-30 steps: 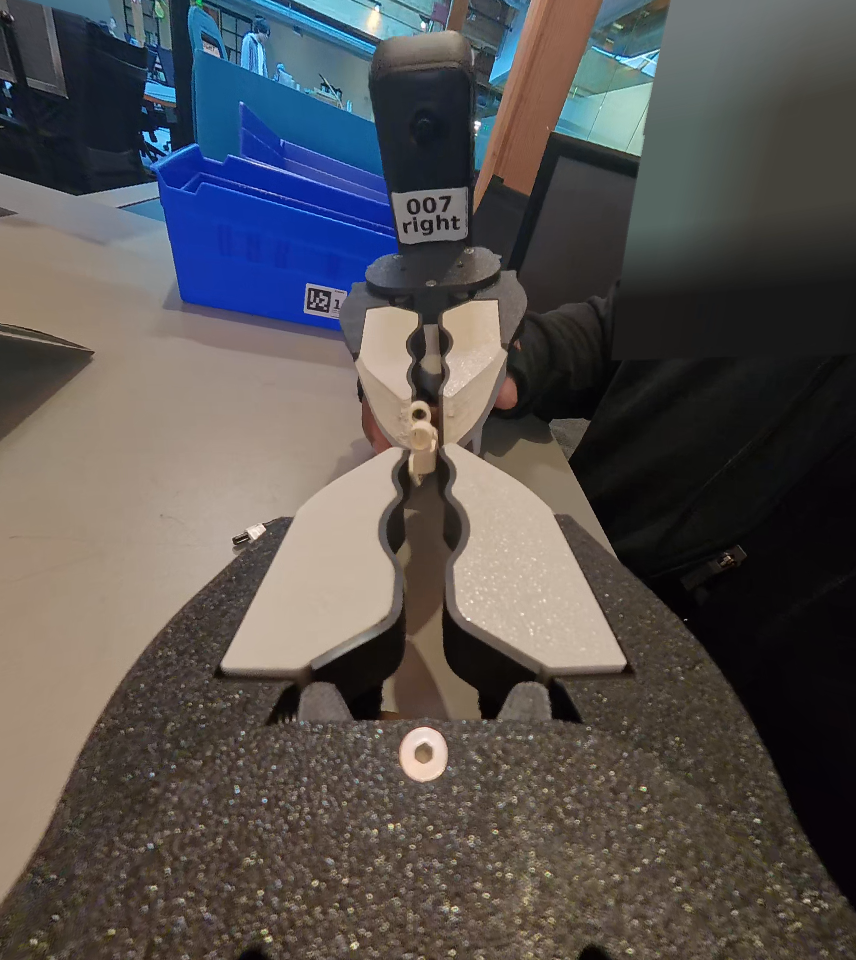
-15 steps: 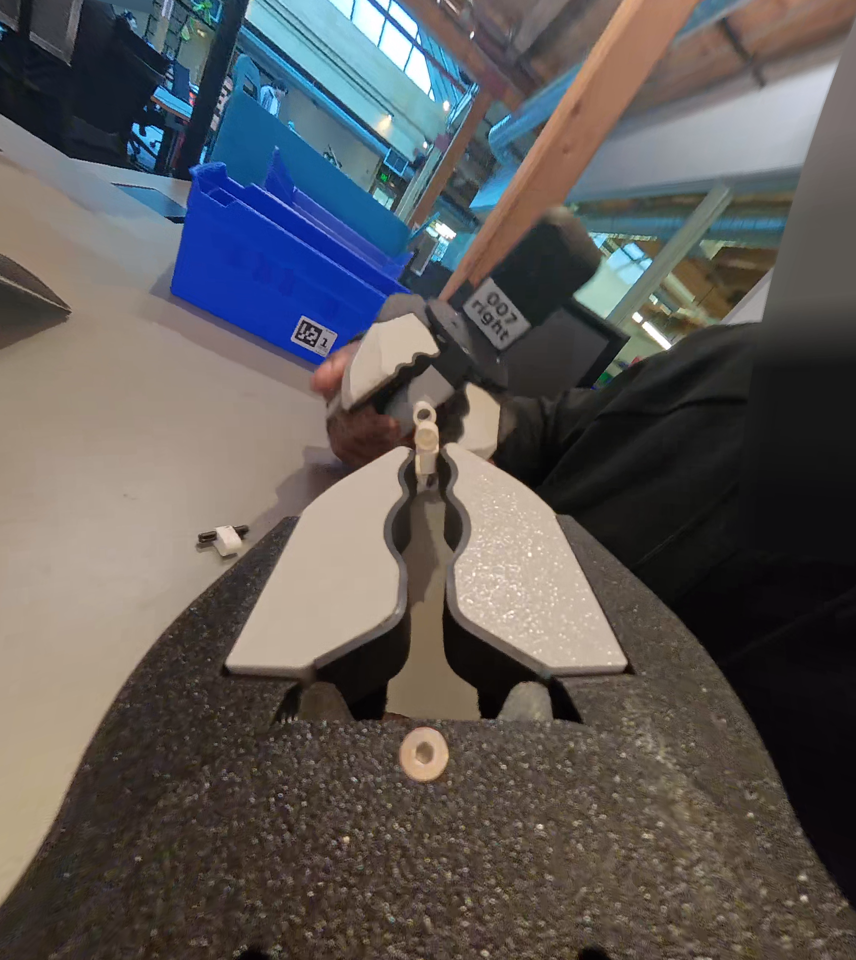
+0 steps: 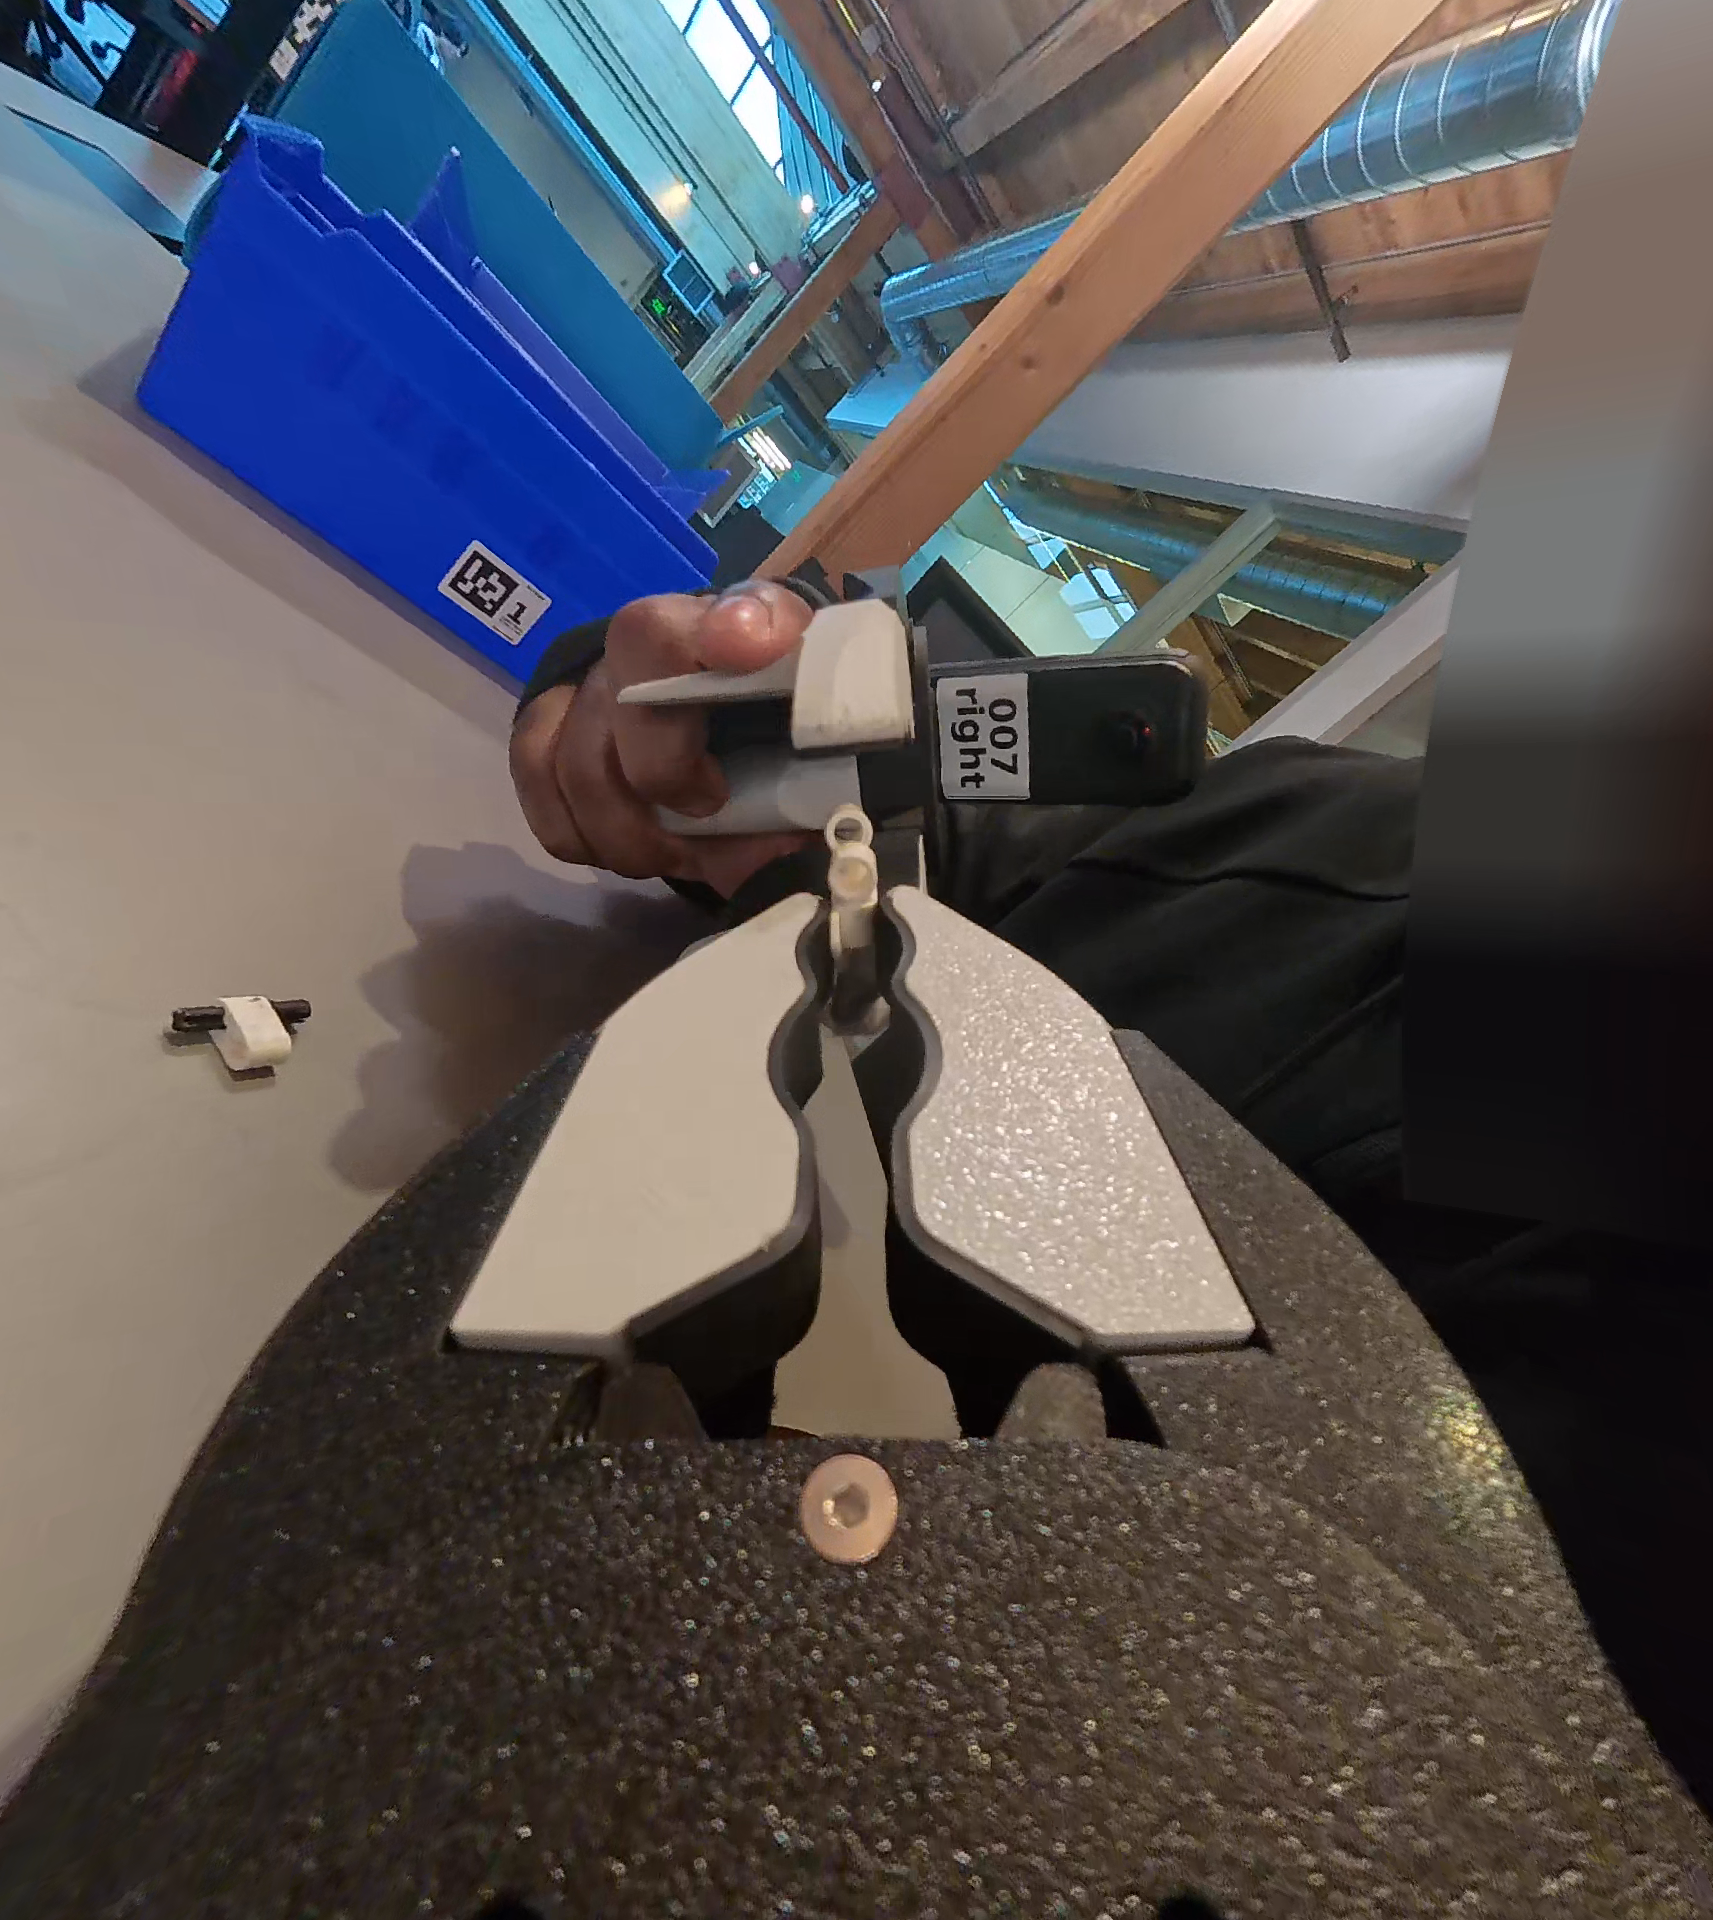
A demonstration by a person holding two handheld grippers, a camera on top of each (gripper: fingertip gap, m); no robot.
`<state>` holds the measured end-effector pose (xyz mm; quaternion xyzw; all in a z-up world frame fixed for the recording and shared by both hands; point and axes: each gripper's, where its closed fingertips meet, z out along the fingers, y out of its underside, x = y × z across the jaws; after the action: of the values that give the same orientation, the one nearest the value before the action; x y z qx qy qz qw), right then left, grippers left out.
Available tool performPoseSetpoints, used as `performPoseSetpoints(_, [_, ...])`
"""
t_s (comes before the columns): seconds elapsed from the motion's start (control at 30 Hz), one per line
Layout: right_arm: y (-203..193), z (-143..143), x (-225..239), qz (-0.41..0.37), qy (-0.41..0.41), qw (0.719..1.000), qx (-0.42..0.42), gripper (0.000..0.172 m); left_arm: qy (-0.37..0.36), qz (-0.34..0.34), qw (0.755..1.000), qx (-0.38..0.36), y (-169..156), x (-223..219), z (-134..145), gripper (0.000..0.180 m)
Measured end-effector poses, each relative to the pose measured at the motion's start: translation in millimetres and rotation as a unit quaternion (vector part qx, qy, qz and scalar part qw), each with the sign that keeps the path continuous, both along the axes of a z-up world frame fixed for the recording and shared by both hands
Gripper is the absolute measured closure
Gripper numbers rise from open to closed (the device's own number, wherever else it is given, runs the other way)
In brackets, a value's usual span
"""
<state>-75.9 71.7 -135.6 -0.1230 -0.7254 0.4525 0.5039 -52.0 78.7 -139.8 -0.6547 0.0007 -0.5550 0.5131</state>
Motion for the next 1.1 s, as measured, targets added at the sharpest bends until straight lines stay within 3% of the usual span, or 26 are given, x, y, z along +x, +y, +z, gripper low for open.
performPoseSetpoints(0.17, [-2, -3, 0, 0.003, -0.002, 1.0, -0.002, 0.14, -0.001, -0.001, 1.0, -0.006, 1, 1, -2, 0.173])
performPoseSetpoints(0.97, [7, -28, -4, -0.03, -0.036, 0.997, 0.06, 0.149, 0.031, 0.033, 0.995, -0.086, 11, -2, -24, 0.173])
performPoseSetpoints(1.1, [7, -28, -4, -0.026, -0.047, 0.998, 0.041, 0.149, 0.026, 0.03, 0.996, -0.084, 11, -3, -23, 0.173])
